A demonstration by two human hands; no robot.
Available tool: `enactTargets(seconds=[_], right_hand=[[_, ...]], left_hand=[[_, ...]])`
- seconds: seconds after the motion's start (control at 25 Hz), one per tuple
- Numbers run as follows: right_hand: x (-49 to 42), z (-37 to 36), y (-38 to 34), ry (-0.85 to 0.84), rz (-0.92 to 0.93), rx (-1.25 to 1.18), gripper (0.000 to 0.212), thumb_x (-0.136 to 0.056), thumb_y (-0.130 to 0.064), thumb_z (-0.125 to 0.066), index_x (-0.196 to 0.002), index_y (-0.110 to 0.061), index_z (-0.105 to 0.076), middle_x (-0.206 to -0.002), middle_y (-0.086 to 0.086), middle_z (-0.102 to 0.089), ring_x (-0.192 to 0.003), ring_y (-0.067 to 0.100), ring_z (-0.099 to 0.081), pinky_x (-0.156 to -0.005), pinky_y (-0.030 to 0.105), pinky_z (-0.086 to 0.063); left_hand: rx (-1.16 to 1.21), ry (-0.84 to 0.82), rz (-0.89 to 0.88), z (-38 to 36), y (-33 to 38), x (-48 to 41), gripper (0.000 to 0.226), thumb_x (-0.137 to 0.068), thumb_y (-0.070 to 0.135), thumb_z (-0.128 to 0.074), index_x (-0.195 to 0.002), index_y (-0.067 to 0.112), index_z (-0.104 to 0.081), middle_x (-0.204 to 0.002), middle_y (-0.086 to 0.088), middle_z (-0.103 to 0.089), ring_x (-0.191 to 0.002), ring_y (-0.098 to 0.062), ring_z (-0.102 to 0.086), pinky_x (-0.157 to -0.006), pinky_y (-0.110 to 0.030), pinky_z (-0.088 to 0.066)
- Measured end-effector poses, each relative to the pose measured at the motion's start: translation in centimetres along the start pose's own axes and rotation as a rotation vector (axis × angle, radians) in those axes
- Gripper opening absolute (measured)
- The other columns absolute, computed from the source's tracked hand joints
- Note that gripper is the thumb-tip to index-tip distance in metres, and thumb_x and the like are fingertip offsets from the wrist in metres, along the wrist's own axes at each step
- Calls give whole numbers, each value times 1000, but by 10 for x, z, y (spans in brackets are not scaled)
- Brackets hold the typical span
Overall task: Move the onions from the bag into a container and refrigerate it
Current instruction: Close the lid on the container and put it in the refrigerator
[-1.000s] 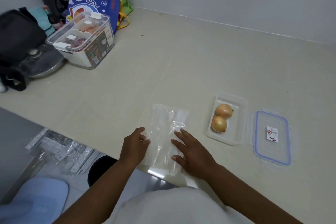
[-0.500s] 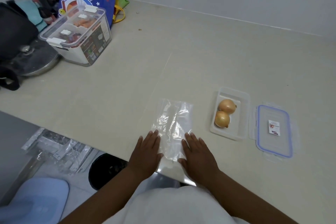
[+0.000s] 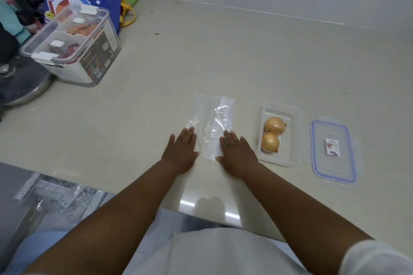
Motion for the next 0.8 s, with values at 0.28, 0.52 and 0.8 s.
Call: enactTargets(seconds=[0.28, 0.52, 0.8], right_hand=[[19, 20, -5, 189, 36, -126, 69, -97, -43, -42, -152, -8, -18, -163, 12, -5, -150, 27, -6, -119, 45, -15], [92, 35, 7, 384, 15, -301, 61, -97, -43, -46, -147, -10, -35, -157, 11, -31, -145, 27, -29, -115, 41, -28], [193, 36, 117, 646, -277, -434, 44, -92, -31, -57, -131, -12, -55, -129, 8, -61, -119, 24, -54, -101, 36, -44]], left_hand=[[16, 72, 6, 8, 5, 4, 67, -99, 36, -41, -152, 5, -13, -164, -11, 1, -150, -28, 3, -120, -50, -8], [264, 314, -39, 33, 40, 25, 58, -95, 26, -52, -146, 3, -35, -157, -16, -28, -147, -32, -20, -120, -43, -17], [534, 454, -383, 90, 184, 26, 34, -91, 21, -61, -122, 7, -61, -115, -11, -65, -106, -26, -58, -91, -28, -43]])
Point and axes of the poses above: each hand's wrist, its own x-axis away from the middle knuckle, its own z-axis out of the back of the hand, y = z × x, the point moved 8 cm from there along -x, towards the middle knuckle
